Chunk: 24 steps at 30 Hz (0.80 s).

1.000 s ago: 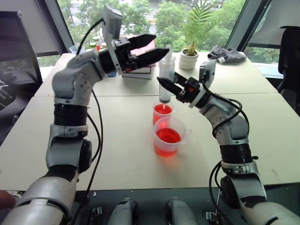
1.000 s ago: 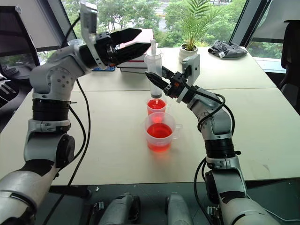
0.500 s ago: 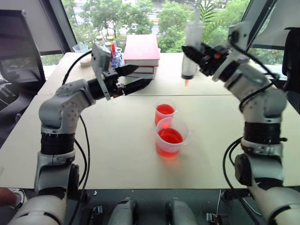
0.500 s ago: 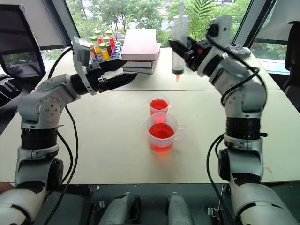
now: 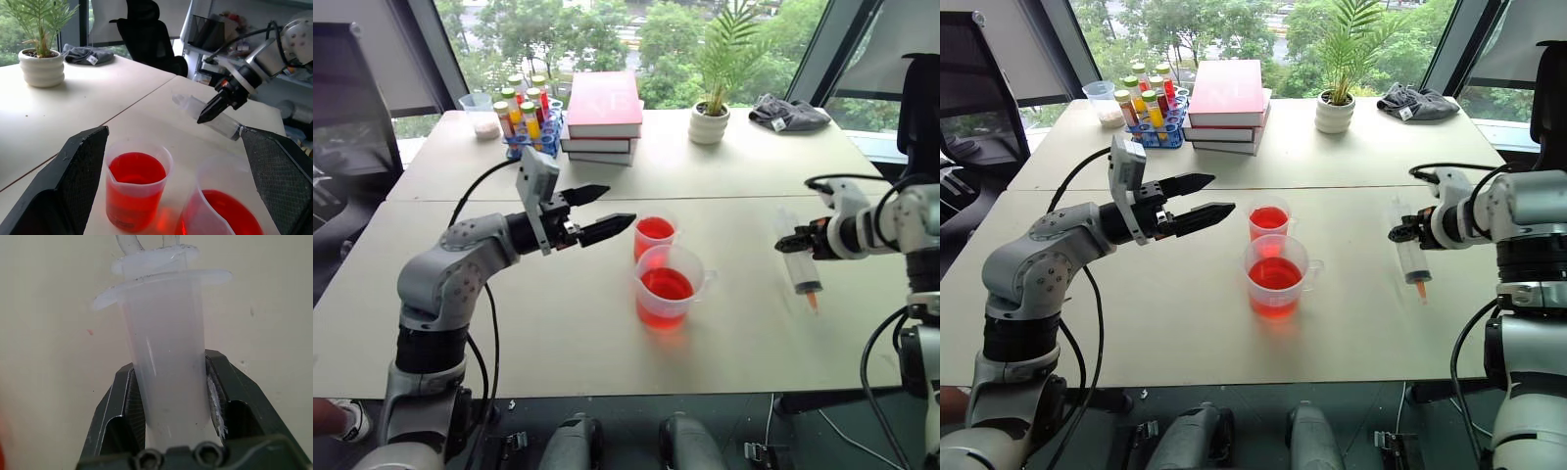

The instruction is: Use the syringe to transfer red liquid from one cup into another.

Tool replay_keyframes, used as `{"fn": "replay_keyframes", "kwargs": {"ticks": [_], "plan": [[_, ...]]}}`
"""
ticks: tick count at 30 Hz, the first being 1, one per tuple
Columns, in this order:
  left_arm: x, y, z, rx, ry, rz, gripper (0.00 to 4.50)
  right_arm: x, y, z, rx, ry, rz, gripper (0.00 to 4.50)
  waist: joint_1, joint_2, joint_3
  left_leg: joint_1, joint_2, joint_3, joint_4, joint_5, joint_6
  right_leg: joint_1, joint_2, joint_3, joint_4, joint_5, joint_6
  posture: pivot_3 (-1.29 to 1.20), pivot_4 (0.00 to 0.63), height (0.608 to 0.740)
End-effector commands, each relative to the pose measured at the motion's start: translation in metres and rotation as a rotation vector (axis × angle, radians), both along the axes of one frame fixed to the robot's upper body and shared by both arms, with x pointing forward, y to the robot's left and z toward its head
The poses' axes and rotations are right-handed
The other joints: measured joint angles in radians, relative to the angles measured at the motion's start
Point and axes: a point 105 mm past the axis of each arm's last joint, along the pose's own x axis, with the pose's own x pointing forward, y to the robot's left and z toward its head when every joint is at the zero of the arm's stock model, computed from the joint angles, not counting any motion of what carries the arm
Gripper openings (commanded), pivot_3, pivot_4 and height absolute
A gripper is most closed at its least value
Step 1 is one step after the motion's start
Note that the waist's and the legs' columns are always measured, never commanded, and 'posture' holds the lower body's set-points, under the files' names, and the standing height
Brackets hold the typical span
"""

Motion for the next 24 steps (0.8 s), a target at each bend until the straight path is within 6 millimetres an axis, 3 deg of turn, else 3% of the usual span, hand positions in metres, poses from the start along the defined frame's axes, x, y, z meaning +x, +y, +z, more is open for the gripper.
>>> {"fn": "replay_keyframes", "kwargs": {"ticks": [1,5,11,15,17,21,24], "plan": [[-0.007,-0.001,0.007,-0.001,-0.030,-0.015,4.44,0.006,-0.004,-0.002,-0.017,-0.021,0.016,1.36,0.001,0.000,0.000,0.000,0.000,0.000,0.000,0.000,0.000,0.000,0.001,-0.001,0.000,0.000,0.000,0.00,0.150,0.740],[-0.008,0.002,0.004,0.017,-0.020,-0.008,4.44,0.008,-0.007,-0.012,-0.008,-0.012,0.014,1.36,0.002,0.000,0.000,0.000,0.000,0.000,0.000,0.000,0.000,0.000,0.004,-0.001,0.000,0.000,0.001,0.00,0.150,0.740],[-0.012,0.003,-0.001,0.040,-0.002,-0.014,4.50,0.007,-0.001,-0.002,0.050,-0.059,0.055,4.31,0.002,0.000,0.000,0.000,0.000,0.000,0.002,0.000,0.001,0.002,0.005,-0.001,0.000,0.000,0.001,0.00,0.150,0.740],[-0.013,0.004,-0.002,0.054,0.003,-0.019,4.50,-0.001,0.001,0.020,0.016,-0.151,0.131,4.43,0.006,0.000,0.000,0.000,0.000,-0.001,0.002,0.000,0.001,0.002,0.005,-0.001,0.001,0.000,0.001,0.00,0.150,0.740],[-0.014,0.005,-0.001,0.066,0.006,-0.022,4.50,-0.010,0.007,0.044,-0.019,-0.266,0.252,4.43,0.008,0.000,0.000,0.000,0.000,-0.001,0.002,0.000,0.001,0.001,0.005,-0.001,0.001,0.000,0.001,0.00,0.150,0.740],[-0.017,0.009,0.000,0.090,0.014,-0.028,4.50,-0.051,0.040,0.091,0.004,-0.454,0.567,4.43,0.006,0.000,0.000,0.000,0.001,-0.002,0.002,-0.001,0.001,0.001,0.005,-0.001,0.000,0.000,0.001,0.00,0.150,0.740],[-0.017,0.014,0.000,0.105,0.019,-0.023,4.50,-0.078,0.051,0.101,0.031,-0.491,0.674,4.43,0.001,0.000,0.000,0.001,0.001,-0.002,0.002,-0.001,0.001,0.003,0.006,-0.001,0.000,0.000,0.002,0.00,0.150,0.740]]}}
